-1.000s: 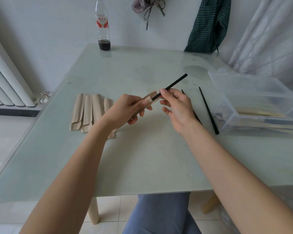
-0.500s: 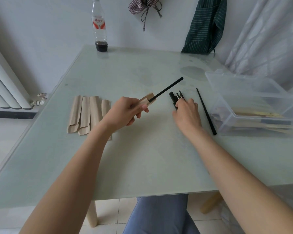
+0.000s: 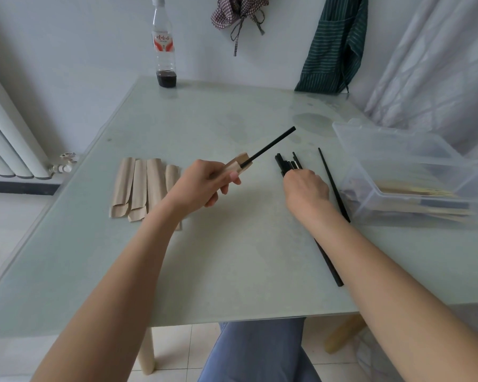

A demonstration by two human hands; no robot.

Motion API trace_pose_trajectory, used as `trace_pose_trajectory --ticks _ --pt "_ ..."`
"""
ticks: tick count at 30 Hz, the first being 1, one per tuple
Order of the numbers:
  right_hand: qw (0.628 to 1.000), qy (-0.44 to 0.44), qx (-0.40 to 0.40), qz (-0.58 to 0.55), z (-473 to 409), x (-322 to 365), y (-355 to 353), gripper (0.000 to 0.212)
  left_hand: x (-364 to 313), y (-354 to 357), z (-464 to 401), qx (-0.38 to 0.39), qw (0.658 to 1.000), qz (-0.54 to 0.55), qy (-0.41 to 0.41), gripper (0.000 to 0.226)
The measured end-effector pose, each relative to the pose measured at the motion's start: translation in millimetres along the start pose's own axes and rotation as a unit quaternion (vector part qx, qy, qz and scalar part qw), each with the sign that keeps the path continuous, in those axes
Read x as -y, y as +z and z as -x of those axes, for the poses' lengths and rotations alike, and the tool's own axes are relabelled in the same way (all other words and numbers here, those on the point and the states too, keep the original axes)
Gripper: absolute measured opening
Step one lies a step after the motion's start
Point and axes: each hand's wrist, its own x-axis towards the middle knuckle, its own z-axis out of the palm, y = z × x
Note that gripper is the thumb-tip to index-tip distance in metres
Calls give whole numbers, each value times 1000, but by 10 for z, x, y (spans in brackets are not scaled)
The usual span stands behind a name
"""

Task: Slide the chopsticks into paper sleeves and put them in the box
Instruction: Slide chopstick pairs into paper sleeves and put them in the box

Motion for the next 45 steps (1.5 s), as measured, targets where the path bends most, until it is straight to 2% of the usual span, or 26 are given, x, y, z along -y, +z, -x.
trace_pose_trajectory --ticks 4,10,16,20,22,26,31,37,45 --pt "999 -26 23 40 83 33 -90 37 2 3 14 -5 1000 3 2 25" --pt "997 -39 -27 56 154 81 -54 34 10 17 30 2 1000 1 4 25" --pt "990 -68 -89 -81 226 -16 -44 16 15 19 21 -47 998 25 -14 30" --pt "952 -146 -88 -256 296 -18 -84 24 7 40 33 -64 998 27 -7 27" --pt "938 -159 -81 -296 322 -17 -153 24 7 40 26 -69 997 21 -1 28" --pt "945 -163 -95 -269 315 -31 -167 26 22 7 14 -92 996 16 0 28" --pt "938 -177 -159 -253 298 -41 -199 26 16 14 21 -85 996 -15 0 23" --pt "948 -199 -224 -107 234 -62 -298 26 13 19 34 -52 998 -27 12 22" --pt "929 -253 -253 -92 120 -41 -272 24 18 58 26 -36 997 -61 27 18"
